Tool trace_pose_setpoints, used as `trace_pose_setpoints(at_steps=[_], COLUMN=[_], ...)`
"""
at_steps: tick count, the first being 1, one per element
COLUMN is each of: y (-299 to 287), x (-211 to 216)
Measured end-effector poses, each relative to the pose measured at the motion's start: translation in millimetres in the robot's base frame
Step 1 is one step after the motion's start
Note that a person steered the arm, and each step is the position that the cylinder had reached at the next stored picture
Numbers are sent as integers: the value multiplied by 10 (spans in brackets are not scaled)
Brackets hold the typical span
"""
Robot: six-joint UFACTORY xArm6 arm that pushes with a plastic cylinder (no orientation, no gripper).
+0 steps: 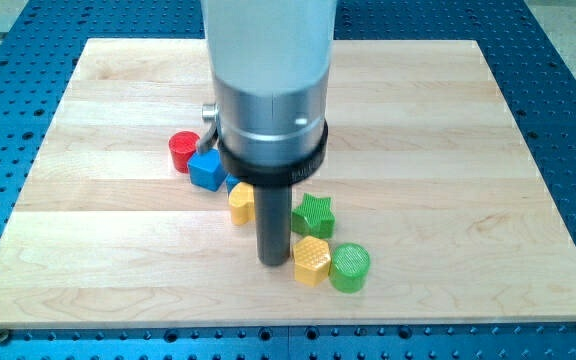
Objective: Push the heart into the green star
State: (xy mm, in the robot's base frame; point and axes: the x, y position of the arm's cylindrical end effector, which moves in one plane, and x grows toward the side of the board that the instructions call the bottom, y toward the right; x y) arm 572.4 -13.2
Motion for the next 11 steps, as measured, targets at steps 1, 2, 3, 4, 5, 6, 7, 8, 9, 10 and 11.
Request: trace_pose_setpoints(at_steps=[1,2,3,4,5,6,7,8,9,10,11], y=[-504,-1029,-1067,-902,-516,-107,-69,-198,-394,-317,-251], x=[84,-404,-645,-703,-703,-703,-661,-461,-57,327,458])
